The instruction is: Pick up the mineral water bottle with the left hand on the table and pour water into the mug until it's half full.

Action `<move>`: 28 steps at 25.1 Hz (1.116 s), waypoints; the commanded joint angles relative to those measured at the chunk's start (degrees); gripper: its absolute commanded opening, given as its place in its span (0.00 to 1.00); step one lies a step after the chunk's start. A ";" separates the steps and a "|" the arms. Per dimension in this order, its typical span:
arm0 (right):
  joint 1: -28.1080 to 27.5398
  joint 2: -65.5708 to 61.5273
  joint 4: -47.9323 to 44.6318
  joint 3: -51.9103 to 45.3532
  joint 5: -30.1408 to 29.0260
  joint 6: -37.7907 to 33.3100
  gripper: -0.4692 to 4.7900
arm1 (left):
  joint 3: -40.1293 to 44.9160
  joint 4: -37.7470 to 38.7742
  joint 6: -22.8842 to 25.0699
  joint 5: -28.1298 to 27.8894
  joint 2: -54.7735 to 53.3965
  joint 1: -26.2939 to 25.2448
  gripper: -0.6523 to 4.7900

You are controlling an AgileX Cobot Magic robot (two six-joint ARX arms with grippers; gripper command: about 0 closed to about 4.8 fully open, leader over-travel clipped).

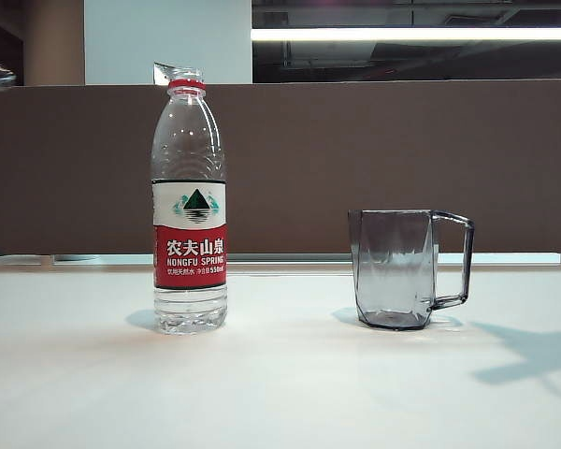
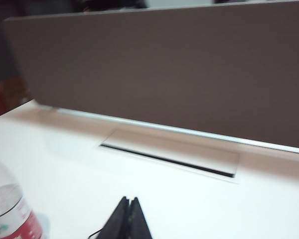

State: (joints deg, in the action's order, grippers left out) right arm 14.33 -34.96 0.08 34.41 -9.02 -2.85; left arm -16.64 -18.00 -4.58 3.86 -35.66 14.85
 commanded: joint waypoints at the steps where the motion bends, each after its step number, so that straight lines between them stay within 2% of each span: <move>1: 7.13 0.02 3.56 0.50 2.93 1.66 0.07 | -1.33 -2.71 0.07 0.09 -4.00 3.63 0.11; 7: 16.00 -0.15 14.32 2.86 3.08 1.60 0.07 | -1.51 -4.42 0.07 0.11 -6.69 7.13 0.11; 12: 19.76 -0.17 20.50 4.63 3.08 1.62 0.07 | -1.49 -7.10 0.09 0.09 -9.86 10.84 0.11; 18: 20.65 -0.15 20.72 4.63 3.13 1.62 0.07 | -1.49 -11.04 -0.39 0.11 -13.35 11.19 0.11; 22: 20.65 -0.15 20.72 4.63 3.13 1.62 0.07 | -1.46 -10.91 -1.79 0.11 -14.95 11.43 0.13; 23: 20.65 -0.15 20.70 4.63 3.13 1.62 0.07 | -1.46 -10.80 -2.12 0.11 -15.08 11.91 0.27; 24: 20.65 -0.15 20.72 4.63 3.13 1.62 0.07 | -1.46 -10.82 -2.08 0.11 -15.23 12.44 0.52; 25: 20.65 -0.17 20.70 4.63 3.13 1.62 0.07 | -1.46 -10.75 -2.08 0.11 -15.28 12.79 0.68; 27: 20.65 -0.15 20.70 4.63 3.13 1.62 0.07 | -1.46 -10.80 -1.75 0.11 -15.58 13.44 0.88; 28: 20.63 -0.15 20.70 4.63 3.13 1.62 0.07 | -1.46 -10.75 -1.42 0.11 -15.65 13.68 0.88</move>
State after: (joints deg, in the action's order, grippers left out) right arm 35.00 -35.27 21.80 38.72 -6.02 -1.45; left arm -17.91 -28.12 -6.28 3.90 -51.22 28.25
